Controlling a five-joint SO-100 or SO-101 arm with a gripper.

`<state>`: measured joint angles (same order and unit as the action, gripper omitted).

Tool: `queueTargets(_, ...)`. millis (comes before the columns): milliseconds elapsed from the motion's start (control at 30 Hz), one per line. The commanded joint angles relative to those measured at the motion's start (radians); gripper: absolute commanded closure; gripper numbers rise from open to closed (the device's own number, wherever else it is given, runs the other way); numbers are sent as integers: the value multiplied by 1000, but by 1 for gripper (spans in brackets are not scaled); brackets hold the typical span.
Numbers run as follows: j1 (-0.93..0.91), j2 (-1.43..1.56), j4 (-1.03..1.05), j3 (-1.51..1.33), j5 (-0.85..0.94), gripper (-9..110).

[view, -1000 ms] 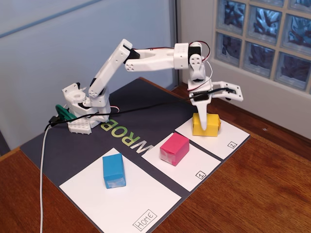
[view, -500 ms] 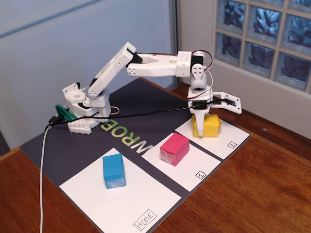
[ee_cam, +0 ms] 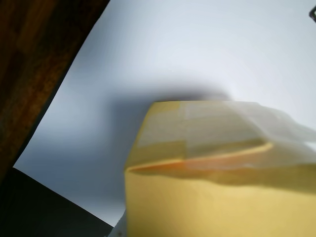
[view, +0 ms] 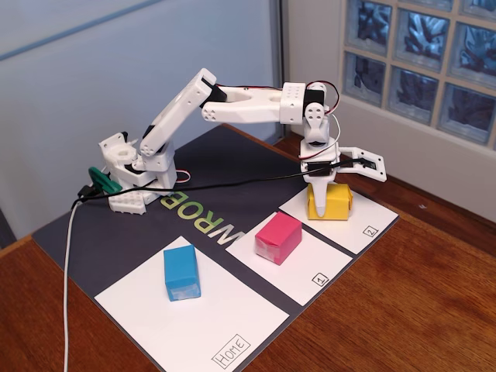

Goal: Move box yellow to home

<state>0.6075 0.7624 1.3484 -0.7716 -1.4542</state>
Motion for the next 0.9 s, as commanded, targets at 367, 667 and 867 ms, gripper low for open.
queueTargets(367, 21, 156, 81, 173, 87, 102)
queueTargets(667, -44, 288, 114, 181, 250, 102)
queueTargets(867, -115, 374, 147, 179, 301, 102)
